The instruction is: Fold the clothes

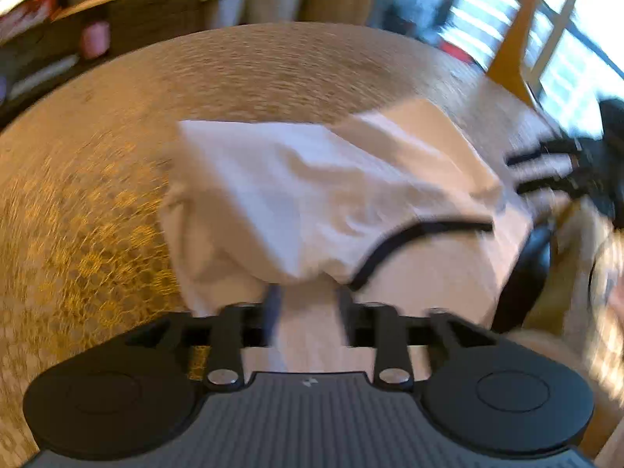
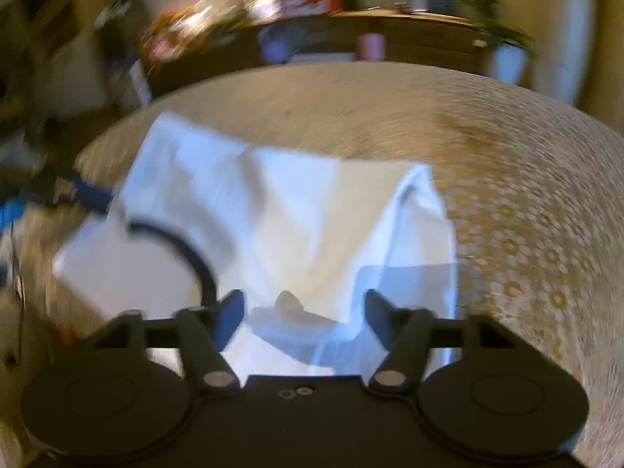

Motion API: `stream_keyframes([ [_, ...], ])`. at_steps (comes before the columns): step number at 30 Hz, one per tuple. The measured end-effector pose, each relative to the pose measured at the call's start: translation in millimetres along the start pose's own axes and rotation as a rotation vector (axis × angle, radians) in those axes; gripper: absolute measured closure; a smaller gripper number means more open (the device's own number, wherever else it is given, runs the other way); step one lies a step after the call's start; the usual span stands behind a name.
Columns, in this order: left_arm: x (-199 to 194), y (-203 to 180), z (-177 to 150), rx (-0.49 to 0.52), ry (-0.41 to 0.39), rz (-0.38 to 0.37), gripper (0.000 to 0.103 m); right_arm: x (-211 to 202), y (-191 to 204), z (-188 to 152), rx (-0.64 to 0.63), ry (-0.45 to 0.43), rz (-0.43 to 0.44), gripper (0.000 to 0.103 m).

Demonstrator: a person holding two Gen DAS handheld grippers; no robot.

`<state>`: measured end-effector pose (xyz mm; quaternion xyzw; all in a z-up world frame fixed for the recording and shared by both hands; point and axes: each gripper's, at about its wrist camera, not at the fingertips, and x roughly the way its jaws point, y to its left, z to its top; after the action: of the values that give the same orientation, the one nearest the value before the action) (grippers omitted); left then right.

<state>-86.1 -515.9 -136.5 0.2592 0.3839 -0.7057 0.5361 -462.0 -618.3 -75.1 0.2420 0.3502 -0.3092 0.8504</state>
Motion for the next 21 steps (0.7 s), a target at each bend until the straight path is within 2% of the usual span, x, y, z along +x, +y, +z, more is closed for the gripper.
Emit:
stream_keyframes([
  [1, 0, 8, 3, -0.072, -0.01, -0.01, 0.028, 1, -5, 3, 0.042, -0.003, 0.001, 0.0],
  [5, 5, 30, 14, -0.303, -0.052, -0.037, 0.027, 9, -24, 10, 0.201, 0.006, -0.001, 0.0],
  [7, 9, 38, 19, -0.387, -0.066, -0.037, 0.027, 15, -33, 10, 0.261, 0.018, -0.005, 0.0],
  [10, 19, 41, 23, -0.462, -0.062, -0.047, 0.028, 24, -40, 8, 0.311, 0.036, -0.008, 0.0],
  [13, 27, 40, 23, -0.485, -0.038, -0.024, 0.029, 31, -45, 5, 0.351, 0.054, -0.01, 0.0],
  [16, 31, 37, 18, -0.5, -0.019, -0.014, 0.04, 37, -46, 3, 0.373, 0.063, -0.014, 0.0],
  [18, 32, 34, 18, -0.497, -0.014, 0.017, 0.054, 39, -42, 4, 0.358, 0.061, -0.021, 0.0],
  [19, 34, 33, 19, -0.499, -0.006, 0.032, 0.076, 39, -39, 4, 0.353, 0.064, -0.022, 0.0],
  [20, 36, 32, 19, -0.504, 0.002, 0.043, 0.09, 40, -37, 5, 0.347, 0.066, -0.023, 0.0],
  [21, 36, 30, 19, -0.504, 0.004, 0.054, 0.093, 41, -35, 5, 0.341, 0.068, -0.025, 0.0],
])
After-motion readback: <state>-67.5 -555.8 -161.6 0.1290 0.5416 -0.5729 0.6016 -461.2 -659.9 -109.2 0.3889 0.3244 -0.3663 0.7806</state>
